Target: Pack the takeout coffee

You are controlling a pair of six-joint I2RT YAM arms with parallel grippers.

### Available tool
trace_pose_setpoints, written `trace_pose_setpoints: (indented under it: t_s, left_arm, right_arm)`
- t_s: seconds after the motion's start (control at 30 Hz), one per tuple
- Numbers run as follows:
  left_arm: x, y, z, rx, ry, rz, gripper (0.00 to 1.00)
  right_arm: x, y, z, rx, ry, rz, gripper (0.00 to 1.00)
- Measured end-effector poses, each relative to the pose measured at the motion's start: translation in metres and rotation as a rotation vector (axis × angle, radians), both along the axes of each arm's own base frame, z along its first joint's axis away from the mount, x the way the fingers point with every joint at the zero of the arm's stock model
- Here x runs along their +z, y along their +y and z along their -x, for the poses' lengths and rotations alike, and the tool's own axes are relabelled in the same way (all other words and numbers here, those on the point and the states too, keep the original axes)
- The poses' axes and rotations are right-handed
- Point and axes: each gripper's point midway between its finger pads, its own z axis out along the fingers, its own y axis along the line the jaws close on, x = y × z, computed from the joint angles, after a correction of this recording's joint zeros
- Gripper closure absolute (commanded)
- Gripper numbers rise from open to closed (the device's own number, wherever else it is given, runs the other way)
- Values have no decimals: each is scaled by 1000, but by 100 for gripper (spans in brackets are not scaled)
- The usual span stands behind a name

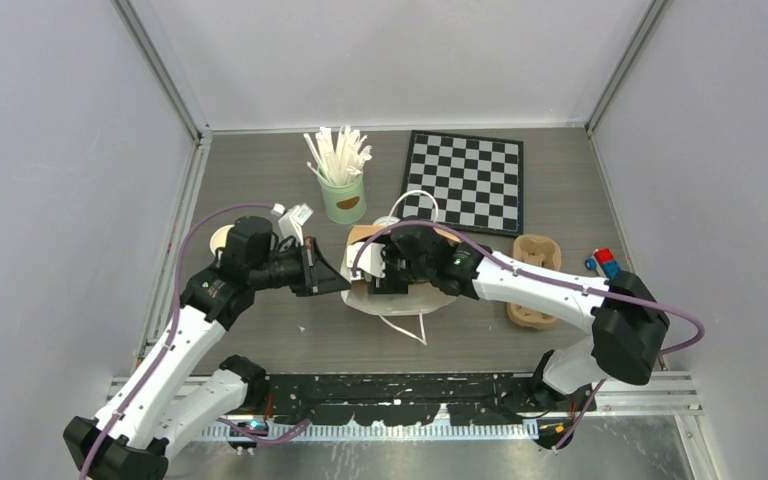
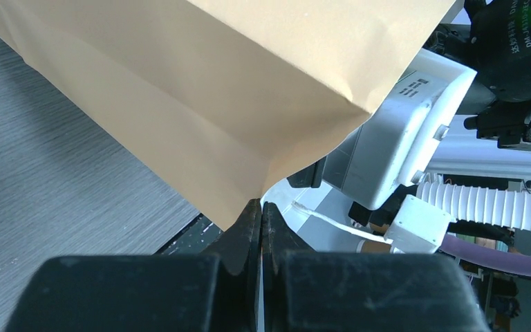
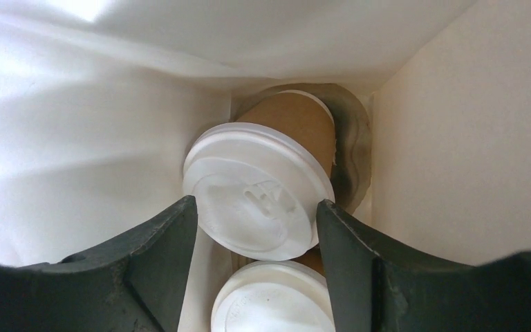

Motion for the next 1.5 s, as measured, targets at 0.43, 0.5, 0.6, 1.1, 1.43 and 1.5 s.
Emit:
trace_pose_setpoints:
  t_s: [0.43,0.5,0.6,1.1,1.43,1.5]
  left_arm:
    - [-1,-1,0,-6,6,1,100]
    - [-1,-1,0,-5,6,1,100]
    - [-1,-1,-1,-5,5,1,100]
    - [-1,-2,-2,-4,5,1,100]
    - [-2,-1,-3,0,5,-1,100]
    - [-2,-1,-3,3,6,-4,100]
  right_arm:
    - [9,8,-5,-12,-15,-51,39]
    - [10,9,-6,-14,-19,-62,39]
    - [11,10,-6,-19,-17,-74,39]
    - [24,27,-11,-120,55,-220,40]
    - [21,23,-16,-247,116,-261,16]
    - [20,19,-16,-271,121,-256,13]
